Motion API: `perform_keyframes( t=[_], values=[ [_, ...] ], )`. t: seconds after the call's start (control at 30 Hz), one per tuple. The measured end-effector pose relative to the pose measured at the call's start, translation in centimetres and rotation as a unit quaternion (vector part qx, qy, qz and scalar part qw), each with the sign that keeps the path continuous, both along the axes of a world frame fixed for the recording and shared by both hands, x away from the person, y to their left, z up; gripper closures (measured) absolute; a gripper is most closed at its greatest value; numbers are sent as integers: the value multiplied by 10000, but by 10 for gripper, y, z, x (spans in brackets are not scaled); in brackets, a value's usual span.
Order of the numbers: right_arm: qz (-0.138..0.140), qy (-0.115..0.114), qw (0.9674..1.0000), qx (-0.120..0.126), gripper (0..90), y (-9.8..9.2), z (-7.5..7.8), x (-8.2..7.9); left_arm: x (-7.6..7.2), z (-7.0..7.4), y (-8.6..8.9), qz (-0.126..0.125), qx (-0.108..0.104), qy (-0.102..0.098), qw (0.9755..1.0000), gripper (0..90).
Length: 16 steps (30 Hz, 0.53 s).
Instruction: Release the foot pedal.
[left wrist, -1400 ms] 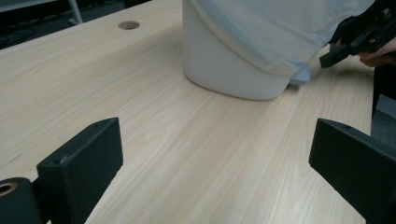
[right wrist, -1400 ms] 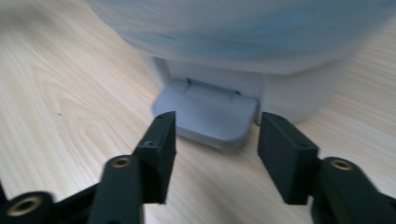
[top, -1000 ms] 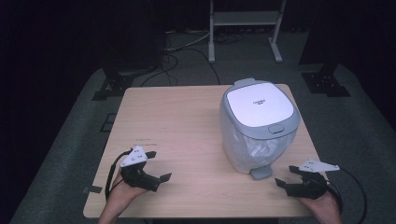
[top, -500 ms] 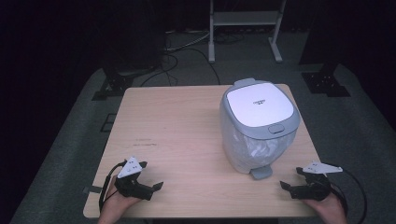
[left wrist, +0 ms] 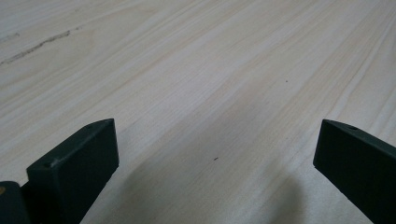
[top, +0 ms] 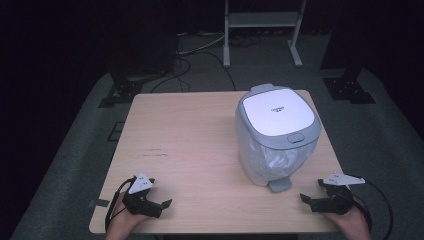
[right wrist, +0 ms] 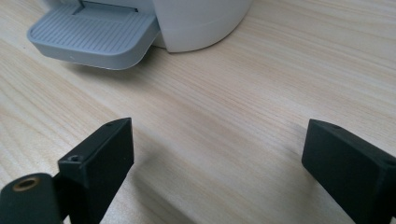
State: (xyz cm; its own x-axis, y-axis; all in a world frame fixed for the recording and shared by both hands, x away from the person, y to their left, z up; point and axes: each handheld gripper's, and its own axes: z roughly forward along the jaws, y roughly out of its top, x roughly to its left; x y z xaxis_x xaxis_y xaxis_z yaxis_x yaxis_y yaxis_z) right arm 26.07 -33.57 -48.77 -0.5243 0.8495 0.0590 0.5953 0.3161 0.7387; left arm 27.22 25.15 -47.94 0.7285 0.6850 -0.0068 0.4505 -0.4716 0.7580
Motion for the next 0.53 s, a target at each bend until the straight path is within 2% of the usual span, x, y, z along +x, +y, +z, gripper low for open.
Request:
perform_keyframes(
  t=[0.2, 0.37, 0.53],
  values=[
    [-1, -48, 9998, -178, 81, 2, 0, 0, 1, -3, -1, -12, 88, 64, 9999, 0],
    [-8, -47, 9997, -236, 81, 3, 0, 0, 2, -4, -4, -63, 313, 148, 9994, 0],
    [-5, -54, 9997, -248, 80, 4, -1, 0, 2, -5, -4, -60, 308, 147, 9994, 0]
  ],
)
